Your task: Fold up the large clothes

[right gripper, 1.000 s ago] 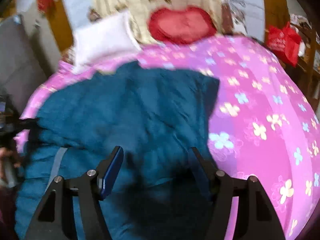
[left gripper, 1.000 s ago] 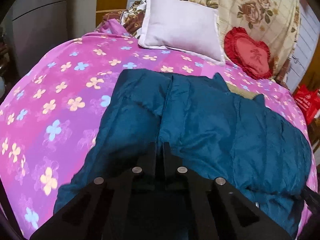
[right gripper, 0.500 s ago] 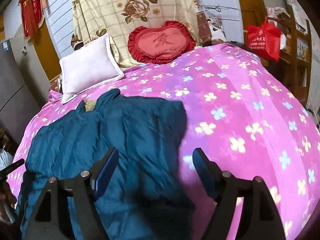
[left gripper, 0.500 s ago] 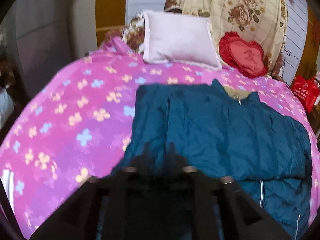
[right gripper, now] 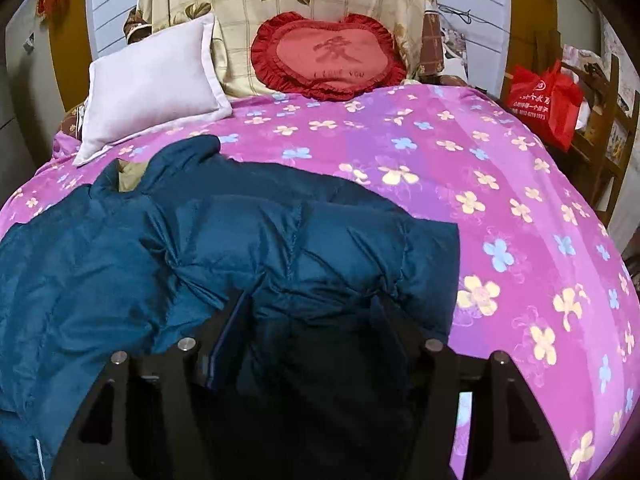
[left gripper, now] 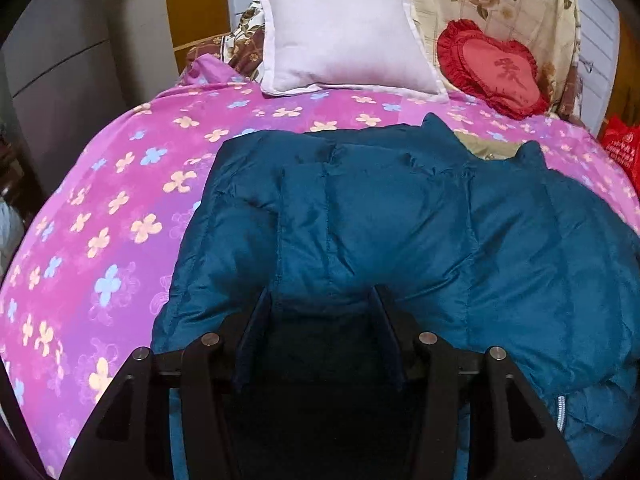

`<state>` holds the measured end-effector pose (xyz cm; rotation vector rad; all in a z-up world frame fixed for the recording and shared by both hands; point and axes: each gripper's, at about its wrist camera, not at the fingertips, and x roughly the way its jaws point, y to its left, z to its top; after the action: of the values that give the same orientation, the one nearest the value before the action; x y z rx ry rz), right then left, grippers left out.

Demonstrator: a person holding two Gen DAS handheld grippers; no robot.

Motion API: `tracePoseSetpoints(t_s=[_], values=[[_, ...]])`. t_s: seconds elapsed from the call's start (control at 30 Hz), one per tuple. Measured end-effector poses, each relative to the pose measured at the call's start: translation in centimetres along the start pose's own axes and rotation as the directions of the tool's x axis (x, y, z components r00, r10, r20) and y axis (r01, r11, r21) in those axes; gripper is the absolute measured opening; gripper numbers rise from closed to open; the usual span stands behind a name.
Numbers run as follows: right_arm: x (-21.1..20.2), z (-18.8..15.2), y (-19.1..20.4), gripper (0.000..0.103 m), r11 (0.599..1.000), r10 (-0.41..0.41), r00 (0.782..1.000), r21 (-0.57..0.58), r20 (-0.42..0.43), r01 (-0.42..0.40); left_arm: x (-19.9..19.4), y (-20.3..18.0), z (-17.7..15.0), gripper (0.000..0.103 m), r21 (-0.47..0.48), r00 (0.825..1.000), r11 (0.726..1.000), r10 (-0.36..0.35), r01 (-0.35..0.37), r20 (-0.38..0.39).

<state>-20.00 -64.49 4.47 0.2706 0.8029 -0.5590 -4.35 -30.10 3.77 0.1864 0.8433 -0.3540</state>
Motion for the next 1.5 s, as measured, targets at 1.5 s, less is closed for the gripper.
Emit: tracePoseSetpoints(t_s=[1.5], values=[[-7.3, -4.4, 1.3, 0.088, 0.999, 0.034, 0.999, -0.029, 0.011, -0.034, 0.4, -0.7, -0.4, 0.035, 0.028, 0.999, 0.999, 0.034, -0.035, 0.009]])
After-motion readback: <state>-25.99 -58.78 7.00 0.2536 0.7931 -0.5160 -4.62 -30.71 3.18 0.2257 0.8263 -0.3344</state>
